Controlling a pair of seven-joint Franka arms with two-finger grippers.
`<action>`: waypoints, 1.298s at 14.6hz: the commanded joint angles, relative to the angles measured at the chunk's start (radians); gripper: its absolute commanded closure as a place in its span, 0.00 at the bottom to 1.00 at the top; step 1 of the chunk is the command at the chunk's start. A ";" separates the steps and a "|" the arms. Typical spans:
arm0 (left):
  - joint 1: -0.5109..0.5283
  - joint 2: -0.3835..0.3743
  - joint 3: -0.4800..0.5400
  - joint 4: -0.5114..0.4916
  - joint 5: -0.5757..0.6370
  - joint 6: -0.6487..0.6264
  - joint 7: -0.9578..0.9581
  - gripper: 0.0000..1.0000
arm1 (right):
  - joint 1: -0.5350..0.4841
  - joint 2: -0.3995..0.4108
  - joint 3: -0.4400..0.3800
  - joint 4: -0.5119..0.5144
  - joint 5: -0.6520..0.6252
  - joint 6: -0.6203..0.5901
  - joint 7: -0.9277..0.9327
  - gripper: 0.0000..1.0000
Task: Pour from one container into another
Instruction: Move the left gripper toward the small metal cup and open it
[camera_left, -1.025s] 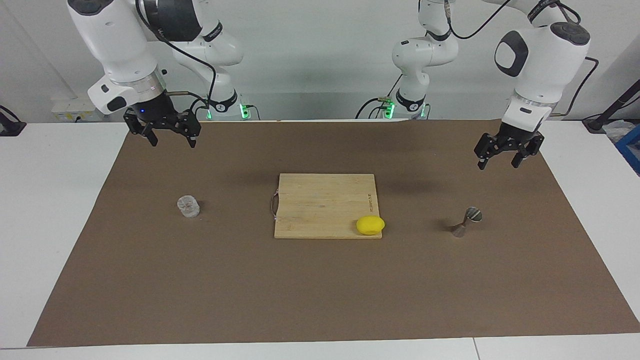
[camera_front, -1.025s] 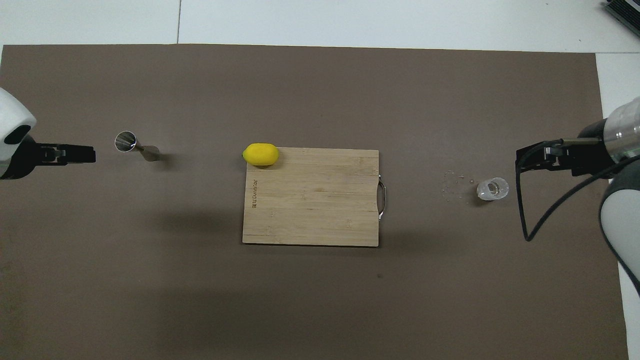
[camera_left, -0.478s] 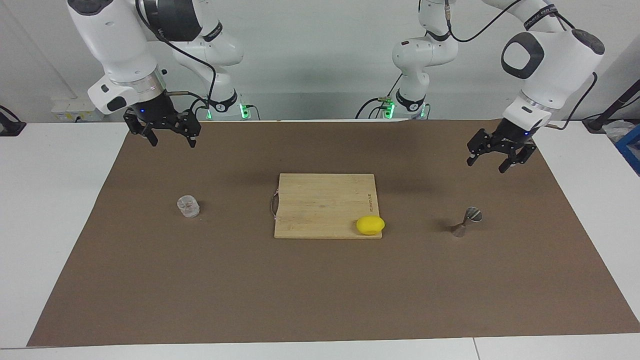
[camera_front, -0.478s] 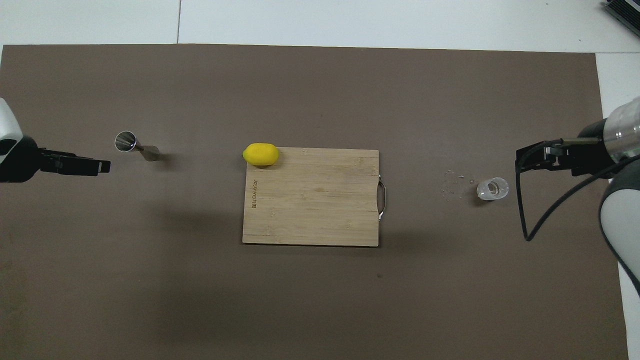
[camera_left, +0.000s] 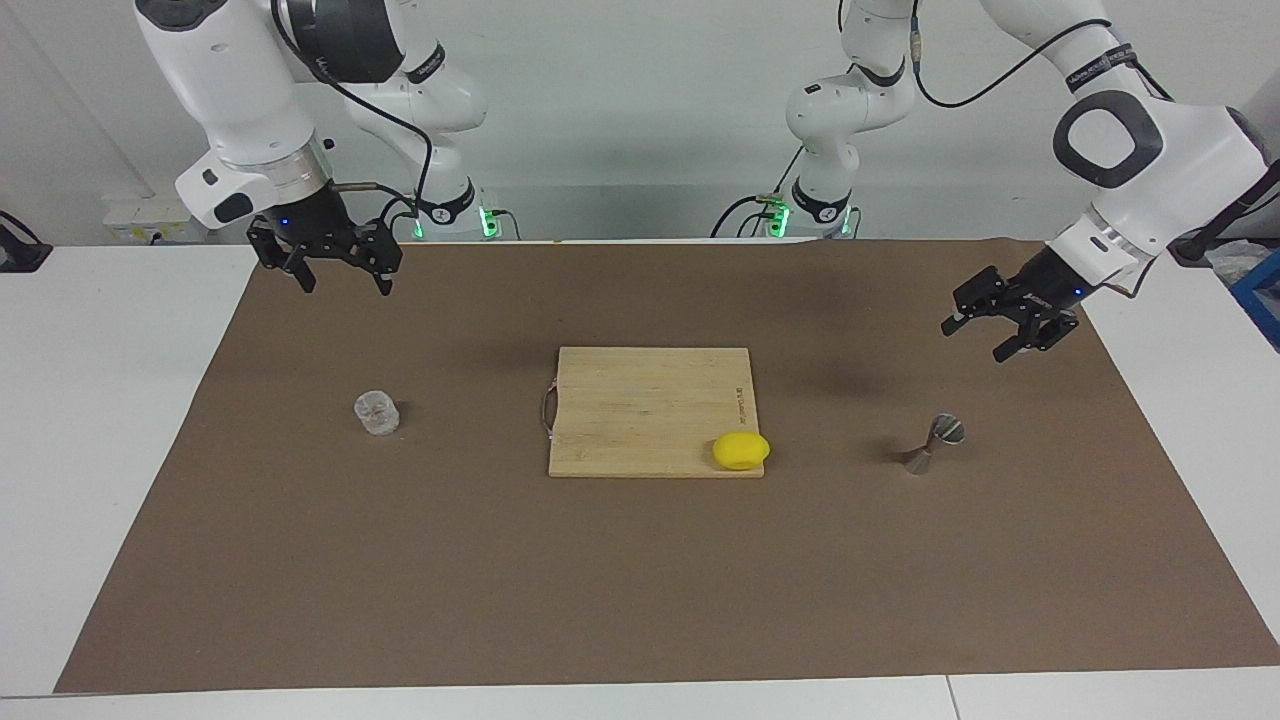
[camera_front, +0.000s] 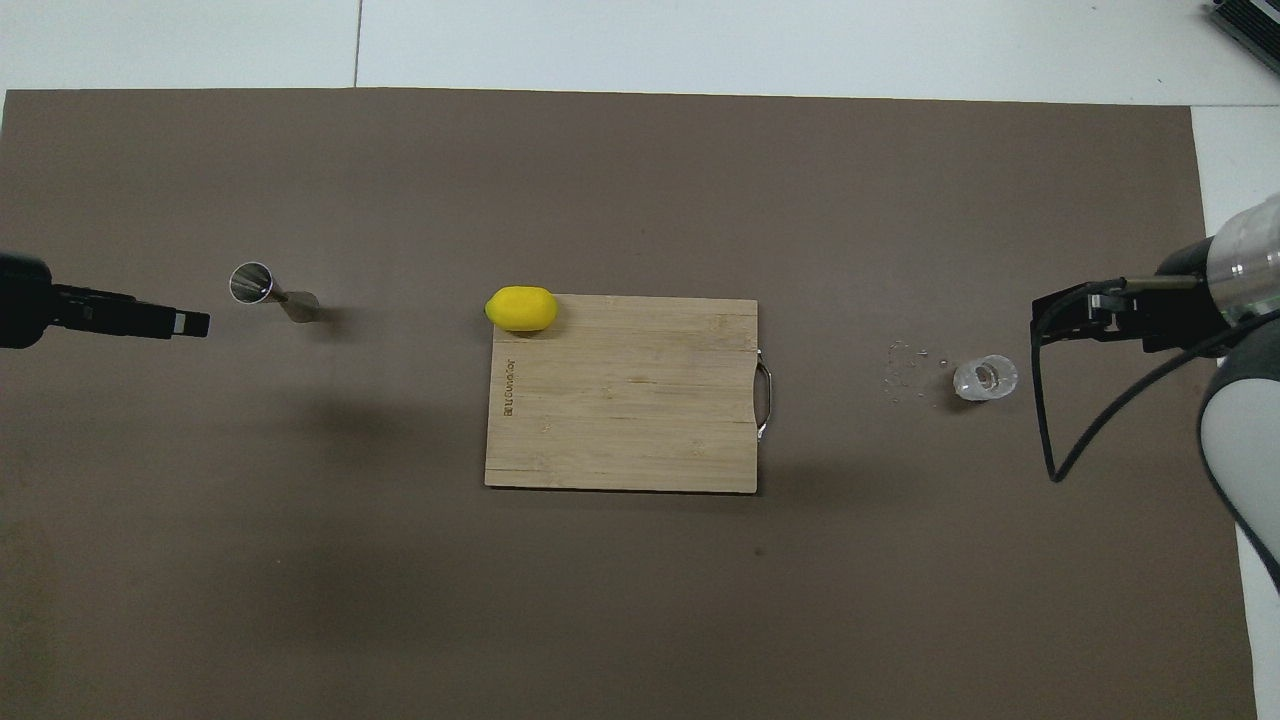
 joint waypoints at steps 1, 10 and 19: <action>0.051 0.057 -0.007 0.051 -0.057 -0.031 0.141 0.00 | -0.010 -0.024 0.002 -0.024 -0.006 -0.006 -0.023 0.00; 0.137 0.269 -0.008 0.202 -0.199 -0.131 0.474 0.00 | -0.010 -0.024 0.002 -0.024 -0.006 -0.006 -0.024 0.00; 0.180 0.343 -0.010 0.200 -0.333 -0.218 0.754 0.00 | -0.010 -0.024 0.001 -0.024 -0.006 -0.007 -0.024 0.00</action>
